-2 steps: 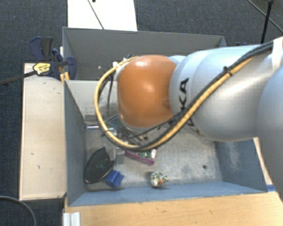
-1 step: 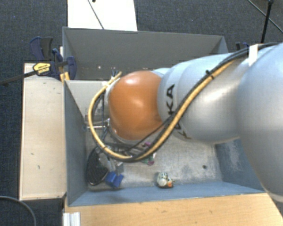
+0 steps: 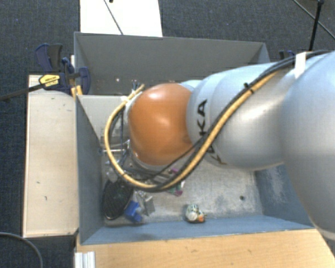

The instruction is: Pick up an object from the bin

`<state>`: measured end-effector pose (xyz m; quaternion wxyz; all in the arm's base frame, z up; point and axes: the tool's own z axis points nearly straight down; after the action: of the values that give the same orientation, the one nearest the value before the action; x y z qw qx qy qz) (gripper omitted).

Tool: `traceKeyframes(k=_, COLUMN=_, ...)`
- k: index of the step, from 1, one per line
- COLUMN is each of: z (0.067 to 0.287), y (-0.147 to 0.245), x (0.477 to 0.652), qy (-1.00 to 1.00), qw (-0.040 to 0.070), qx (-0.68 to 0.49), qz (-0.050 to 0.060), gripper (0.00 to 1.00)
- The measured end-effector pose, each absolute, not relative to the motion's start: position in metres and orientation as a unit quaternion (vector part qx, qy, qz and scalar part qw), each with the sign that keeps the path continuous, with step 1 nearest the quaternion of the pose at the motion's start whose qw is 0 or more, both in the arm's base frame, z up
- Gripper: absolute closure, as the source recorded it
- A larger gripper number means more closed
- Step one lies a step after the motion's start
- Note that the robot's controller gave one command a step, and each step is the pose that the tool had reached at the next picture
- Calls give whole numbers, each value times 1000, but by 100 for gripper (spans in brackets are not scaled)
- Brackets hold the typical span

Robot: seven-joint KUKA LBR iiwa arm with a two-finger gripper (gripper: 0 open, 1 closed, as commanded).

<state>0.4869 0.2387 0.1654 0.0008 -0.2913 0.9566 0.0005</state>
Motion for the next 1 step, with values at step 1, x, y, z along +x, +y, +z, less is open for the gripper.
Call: traceKeyframes(k=1, z=88, y=225, x=488, qy=894, qw=6, qx=-449, qz=2, gripper=0)
